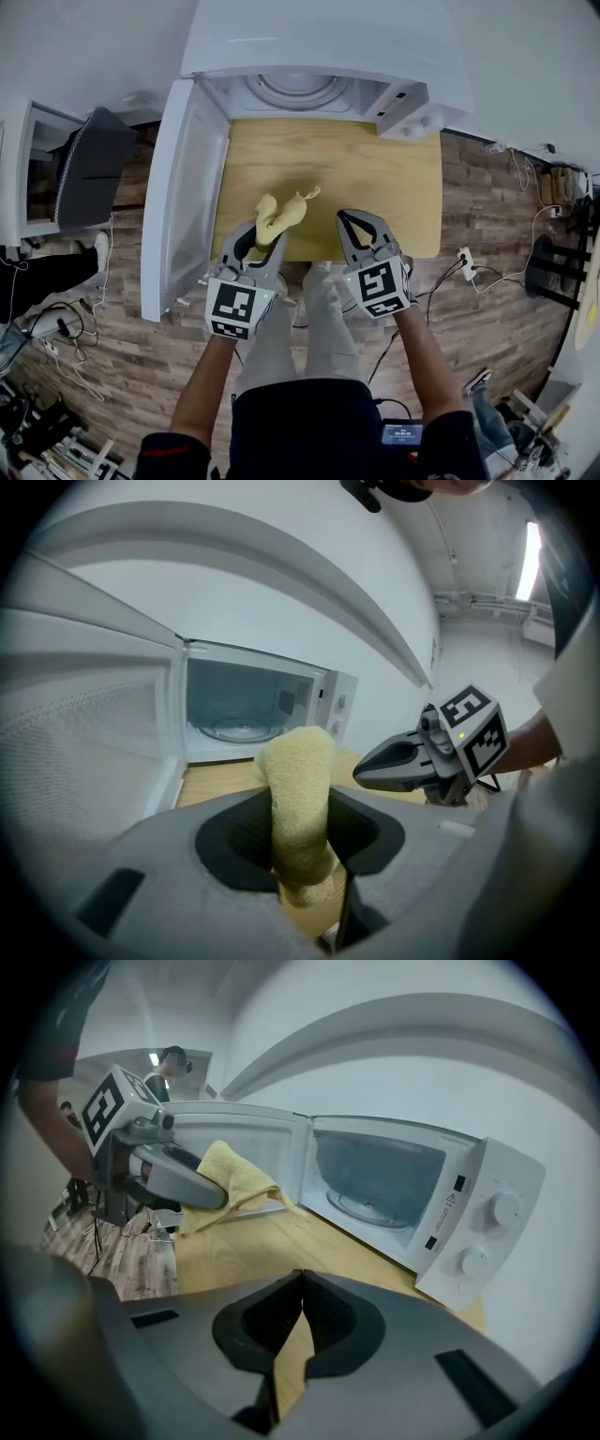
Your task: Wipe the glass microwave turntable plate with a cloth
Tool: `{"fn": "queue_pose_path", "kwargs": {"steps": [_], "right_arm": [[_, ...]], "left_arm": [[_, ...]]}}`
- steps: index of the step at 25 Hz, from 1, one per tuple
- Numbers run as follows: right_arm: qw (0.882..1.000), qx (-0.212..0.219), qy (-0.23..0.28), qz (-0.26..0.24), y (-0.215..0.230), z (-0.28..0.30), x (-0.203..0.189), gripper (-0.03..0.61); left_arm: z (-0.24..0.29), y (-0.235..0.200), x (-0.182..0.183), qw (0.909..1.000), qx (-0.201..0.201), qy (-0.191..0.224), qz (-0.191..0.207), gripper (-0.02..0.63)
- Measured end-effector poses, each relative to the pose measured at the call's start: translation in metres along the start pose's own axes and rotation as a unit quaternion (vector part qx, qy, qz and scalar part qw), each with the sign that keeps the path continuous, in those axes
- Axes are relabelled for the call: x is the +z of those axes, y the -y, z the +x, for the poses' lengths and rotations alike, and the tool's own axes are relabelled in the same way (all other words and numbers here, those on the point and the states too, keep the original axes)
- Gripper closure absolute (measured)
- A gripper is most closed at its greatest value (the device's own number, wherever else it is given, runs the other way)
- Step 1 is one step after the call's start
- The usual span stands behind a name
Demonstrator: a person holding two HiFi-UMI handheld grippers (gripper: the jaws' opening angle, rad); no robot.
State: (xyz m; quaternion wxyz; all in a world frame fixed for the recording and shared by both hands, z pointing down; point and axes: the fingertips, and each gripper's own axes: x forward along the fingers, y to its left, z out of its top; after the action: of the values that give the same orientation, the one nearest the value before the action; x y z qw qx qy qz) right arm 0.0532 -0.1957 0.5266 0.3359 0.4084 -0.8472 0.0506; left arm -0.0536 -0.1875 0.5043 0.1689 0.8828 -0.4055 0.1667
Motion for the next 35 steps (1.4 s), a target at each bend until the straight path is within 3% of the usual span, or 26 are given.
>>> {"fn": "queue_pose_path", "kwargs": {"steps": [8, 12, 22, 35], "right_arm": [[0.999, 0.022, 0.007, -0.045, 0.011, 0.035, -0.005, 0.568], [0.995, 0.022, 0.0, -0.097, 0.023, 0.053, -0.007, 0.568], [0.985, 0.022, -0.015, -0.173, 0.056, 0.087, -0.013, 0.566], [0.966, -0.001, -0.009, -0.259, 0.08, 0.124, 0.023, 0.56]], "left_arm": [[0.025, -0.001, -0.02, 0.9999, -0.014, -0.006, 0.001, 0.482], [0.036, 0.001, -0.025, 0.9996, -0.023, -0.01, 0.009, 0.481], [0.062, -0.027, -0.027, 0.9999, 0.01, 0.007, 0.01, 0.481], [0.078, -0.049, -0.003, 0.9984, 0.031, 0.04, 0.026, 0.48]]}}
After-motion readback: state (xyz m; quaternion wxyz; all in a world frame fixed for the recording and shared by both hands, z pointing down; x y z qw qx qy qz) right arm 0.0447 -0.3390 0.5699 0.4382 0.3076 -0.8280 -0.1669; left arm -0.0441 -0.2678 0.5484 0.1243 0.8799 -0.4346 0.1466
